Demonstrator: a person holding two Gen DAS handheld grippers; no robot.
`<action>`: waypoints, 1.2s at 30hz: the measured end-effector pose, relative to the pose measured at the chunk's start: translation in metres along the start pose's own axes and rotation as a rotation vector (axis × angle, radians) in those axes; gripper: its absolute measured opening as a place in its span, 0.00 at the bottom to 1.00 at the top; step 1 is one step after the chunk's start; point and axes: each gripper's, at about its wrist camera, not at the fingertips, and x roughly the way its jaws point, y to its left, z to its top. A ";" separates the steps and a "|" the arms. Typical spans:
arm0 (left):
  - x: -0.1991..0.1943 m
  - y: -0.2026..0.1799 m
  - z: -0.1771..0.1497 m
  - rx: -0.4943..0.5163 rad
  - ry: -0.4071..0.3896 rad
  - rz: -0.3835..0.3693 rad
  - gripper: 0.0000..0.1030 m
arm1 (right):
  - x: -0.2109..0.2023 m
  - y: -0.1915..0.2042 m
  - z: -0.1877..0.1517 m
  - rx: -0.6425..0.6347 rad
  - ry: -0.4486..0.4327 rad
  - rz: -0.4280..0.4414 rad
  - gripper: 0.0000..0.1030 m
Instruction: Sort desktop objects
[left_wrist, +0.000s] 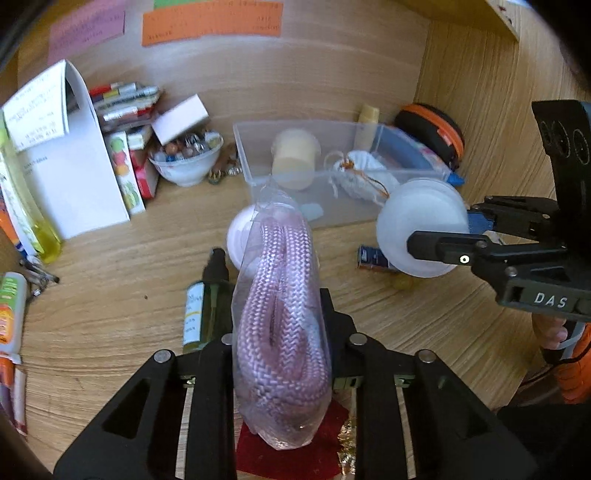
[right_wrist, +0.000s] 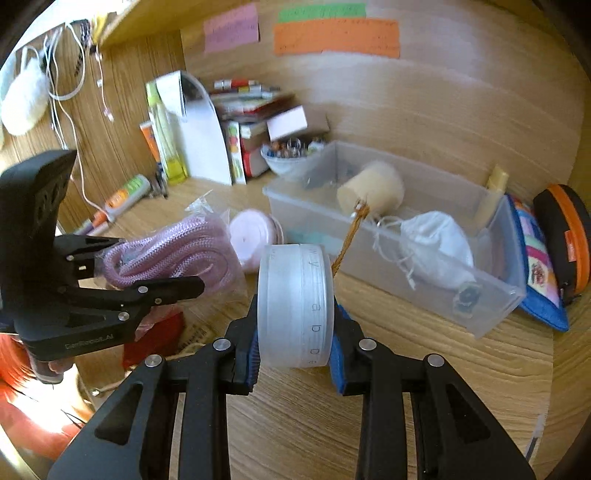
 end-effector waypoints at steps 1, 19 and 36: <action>-0.002 0.001 0.002 -0.002 -0.008 0.003 0.22 | -0.004 -0.001 0.001 0.002 -0.012 0.001 0.26; -0.002 0.010 0.031 -0.054 -0.067 -0.029 0.22 | -0.019 -0.051 -0.022 0.136 0.002 -0.087 0.26; 0.001 0.000 0.027 -0.037 -0.042 -0.065 0.22 | -0.006 -0.052 -0.038 0.085 0.059 -0.185 0.43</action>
